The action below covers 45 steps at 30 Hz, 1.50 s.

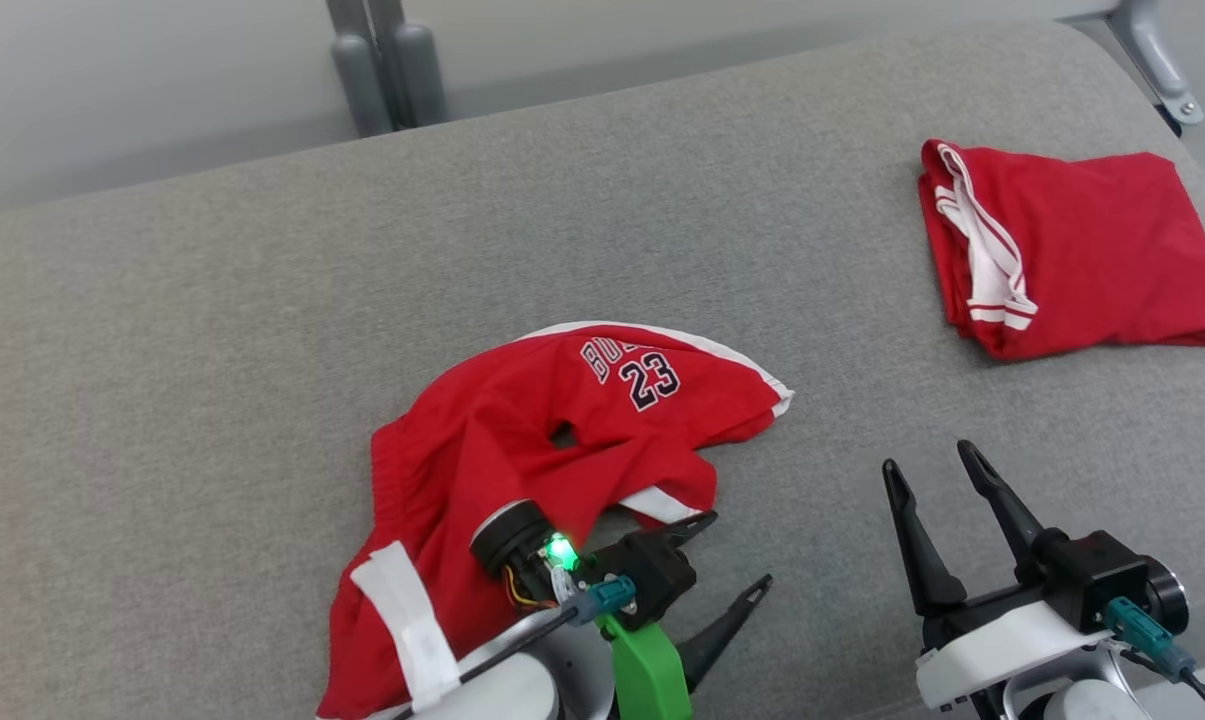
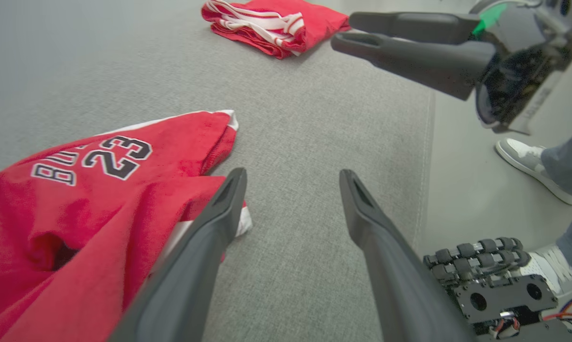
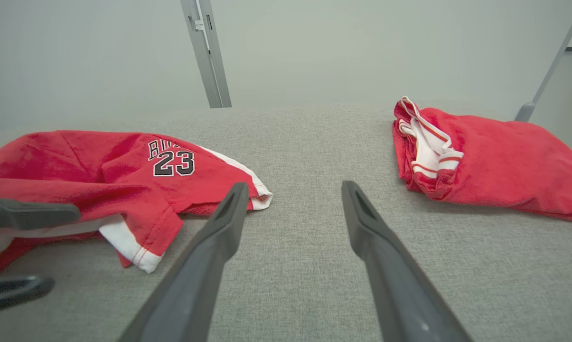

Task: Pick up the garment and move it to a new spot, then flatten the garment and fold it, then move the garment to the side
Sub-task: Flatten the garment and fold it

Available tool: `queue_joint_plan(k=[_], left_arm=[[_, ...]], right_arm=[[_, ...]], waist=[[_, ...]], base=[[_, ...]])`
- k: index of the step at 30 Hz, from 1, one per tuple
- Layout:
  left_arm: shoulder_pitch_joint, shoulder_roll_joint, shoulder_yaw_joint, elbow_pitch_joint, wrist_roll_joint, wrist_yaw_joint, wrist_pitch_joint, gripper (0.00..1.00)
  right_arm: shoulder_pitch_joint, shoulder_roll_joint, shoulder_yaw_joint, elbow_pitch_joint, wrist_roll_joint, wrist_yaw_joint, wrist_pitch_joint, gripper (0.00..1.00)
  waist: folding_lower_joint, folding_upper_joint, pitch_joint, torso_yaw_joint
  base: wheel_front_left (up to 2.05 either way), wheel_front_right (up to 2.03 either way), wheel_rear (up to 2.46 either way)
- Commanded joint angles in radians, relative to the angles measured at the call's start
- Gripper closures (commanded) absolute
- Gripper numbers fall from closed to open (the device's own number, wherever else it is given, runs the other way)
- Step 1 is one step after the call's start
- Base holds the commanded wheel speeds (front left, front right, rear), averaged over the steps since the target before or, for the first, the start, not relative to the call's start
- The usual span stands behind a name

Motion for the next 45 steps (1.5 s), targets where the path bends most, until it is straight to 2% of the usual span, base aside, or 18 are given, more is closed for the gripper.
queue_joint_plan(k=[1,3,7,16,17,18,19,20,21,29,35,36,37,38,39,40,44,45], left_arm=[[-0.036,0.004,-0.019,0.053,-0.014,0.001,0.004,0.0],[-0.08,0.007,-0.048,0.133,-0.009,0.0,0.005,0.0],[-0.121,-0.012,-0.028,0.267,-0.002,0.018,-0.034,0.0],[-0.155,-0.042,-0.03,0.449,-0.008,0.035,-0.042,0.0],[-0.159,-0.047,-0.027,0.463,-0.011,0.036,-0.051,0.06],[-0.164,-0.051,-0.026,0.474,-0.012,0.038,-0.057,0.22],[-0.17,-0.056,-0.028,0.485,-0.013,0.037,-0.063,0.58],[-0.173,-0.062,-0.029,0.496,-0.014,0.037,-0.069,0.7],[-0.177,-0.069,-0.031,0.508,-0.016,0.036,-0.075,1.0],[-0.207,-0.116,-0.027,0.521,-0.079,0.019,-0.1,1.0],[-0.219,-0.124,-0.054,0.372,-0.232,0.017,-0.041,1.0],[-0.223,-0.123,-0.069,0.34,-0.262,0.033,-0.024,0.76],[-0.229,-0.121,-0.081,0.321,-0.284,0.049,-0.013,0.63],[-0.234,-0.121,-0.097,0.299,-0.302,0.068,-0.008,0.29],[-0.231,-0.121,-0.107,0.283,-0.333,0.084,-0.004,0.04],[-0.223,-0.121,-0.118,0.268,-0.369,0.104,-0.003,0.0],[-0.186,-0.122,-0.157,0.223,-0.511,0.149,-0.024,0.0],[-0.185,-0.122,-0.169,0.214,-0.536,0.148,-0.031,0.0]], right_arm=[[-0.013,0.013,-0.001,0.002,-0.001,0.0,-0.003,0.0],[-0.015,0.022,0.0,0.006,0.0,0.0,-0.003,0.0],[-0.005,0.038,-0.011,0.004,-0.002,0.0,-0.003,0.0],[-0.012,0.044,-0.012,0.012,-0.002,0.0,-0.003,0.0],[-0.016,0.042,-0.009,0.013,-0.002,0.0,-0.003,0.0],[-0.019,0.041,-0.007,0.014,-0.002,0.0,-0.003,0.0],[-0.022,0.04,-0.007,0.014,-0.002,0.0,-0.003,0.0],[-0.023,0.038,-0.005,0.014,-0.002,0.0,-0.003,0.0],[-0.022,0.037,-0.004,0.014,-0.001,0.0,-0.003,0.0],[-0.012,0.028,-0.008,0.014,0.001,0.0,-0.003,0.0],[-0.009,0.025,-0.01,0.018,-0.002,0.0,-0.003,0.0],[-0.012,0.026,-0.007,0.02,-0.003,0.0,-0.003,0.0],[-0.015,0.028,-0.004,0.021,-0.004,0.0,-0.003,0.0],[-0.021,0.03,0.0,0.022,-0.003,0.0,-0.003,0.0],[-0.026,0.032,0.002,0.024,-0.003,0.0,-0.003,0.0],[-0.03,0.033,0.006,0.025,-0.002,0.0,-0.003,0.0],[-0.033,0.035,0.013,0.034,0.003,0.0,-0.003,0.0],[-0.033,0.035,0.013,0.035,0.004,0.0,-0.003,0.0]], waist=[[0.0,0.0,0.056,-0.067],[0.0,0.0,0.066,-0.087],[0.0,0.0,0.073,-0.108],[0.0,0.0,0.067,-0.094],[0.0,0.0,0.066,-0.09],[0.0,0.0,0.065,-0.087],[0.0,0.0,0.064,-0.084],[0.0,0.0,0.063,-0.082],[0.0,0.0,0.063,-0.08],[0.0,0.0,0.06,-0.069],[0.0,0.0,0.061,-0.063],[0.0,0.0,0.062,-0.063],[0.0,0.0,0.062,-0.063],[0.0,0.0,0.064,-0.065],[0.0,0.0,0.065,-0.067],[0.0,0.0,0.066,-0.069],[0.0,0.0,0.073,-0.076],[0.0,0.0,0.075,-0.076]], base=[[0.0,0.0,0.0],[0.0,0.0,0.0],[0.0,0.0,0.0],[0.0,0.0,0.0],[0.0,0.0,0.0],[0.0,0.0,0.0],[0.0,0.0,0.0],[0.0,0.0,0.0],[0.0,0.0,0.0],[0.0,0.0,0.0],[0.0,0.0,0.0],[0.0,0.0,0.0],[0.0,0.0,0.0],[0.0,0.0,0.0],[0.0,0.0,0.0],[0.0,0.0,0.0],[0.0,0.0,0.0],[0.0,0.0,0.0]])
